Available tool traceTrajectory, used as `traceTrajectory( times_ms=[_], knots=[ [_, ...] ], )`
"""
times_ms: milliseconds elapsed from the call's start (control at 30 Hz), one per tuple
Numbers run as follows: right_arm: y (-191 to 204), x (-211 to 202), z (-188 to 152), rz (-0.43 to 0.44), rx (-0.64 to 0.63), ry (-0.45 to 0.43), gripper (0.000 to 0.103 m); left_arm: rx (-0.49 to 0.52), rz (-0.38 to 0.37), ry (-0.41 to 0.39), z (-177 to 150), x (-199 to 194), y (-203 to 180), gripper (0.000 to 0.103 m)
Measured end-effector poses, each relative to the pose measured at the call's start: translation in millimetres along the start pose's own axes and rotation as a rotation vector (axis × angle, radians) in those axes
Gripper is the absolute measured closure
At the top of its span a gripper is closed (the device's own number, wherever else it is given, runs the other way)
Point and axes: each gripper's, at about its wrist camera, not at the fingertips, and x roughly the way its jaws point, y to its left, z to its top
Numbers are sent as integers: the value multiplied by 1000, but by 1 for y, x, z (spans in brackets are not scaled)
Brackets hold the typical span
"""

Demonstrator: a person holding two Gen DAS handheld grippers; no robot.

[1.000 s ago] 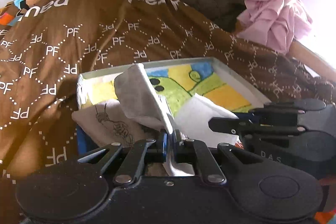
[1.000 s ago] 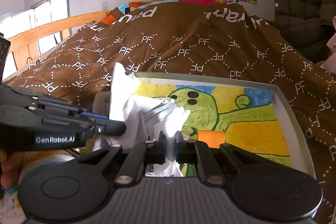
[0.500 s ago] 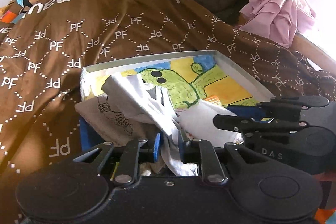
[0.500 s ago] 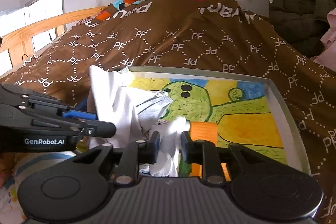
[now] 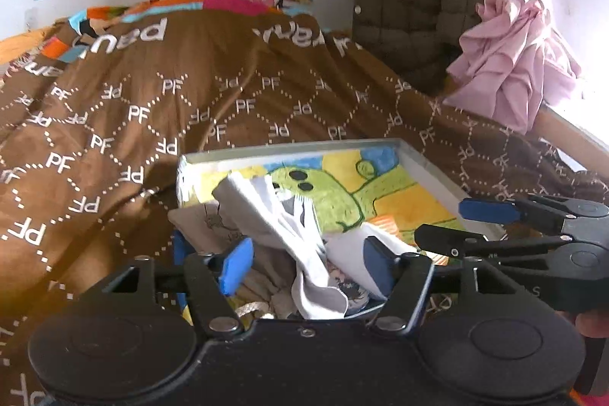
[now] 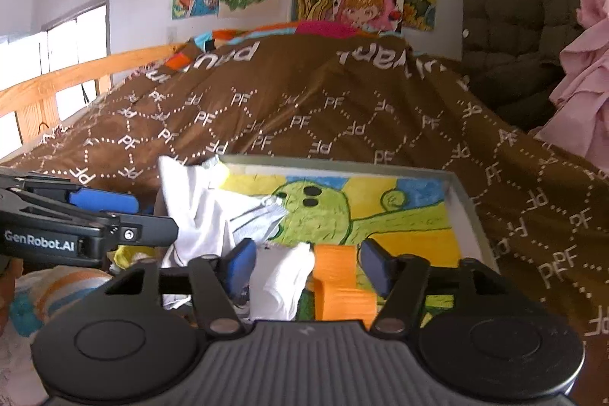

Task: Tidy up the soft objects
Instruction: 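Open both grippers over the tray, dropping the grey cloth and white tissue, then withdraw both open tools from the tray back over the pile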

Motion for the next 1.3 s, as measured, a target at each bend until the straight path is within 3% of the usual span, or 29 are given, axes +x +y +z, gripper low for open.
traceTrajectory(
  times_ms=[67,333,600,1300],
  knots=[
    [-1,-7,1,-1,-2,-14,27,11,24,-26,0,-8,-5,22],
    [-13,-42,5,-4,37,-67,13,5,107,-124,3,-47,-22,3],
    [-22,-84,-3,3,67,-103,0,-6,150,-154,-9,-85,-43,1],
    [-19,-181,-78,-91,161,-88,0,-19,137,-108,-82,-143,-100,1]
  ],
)
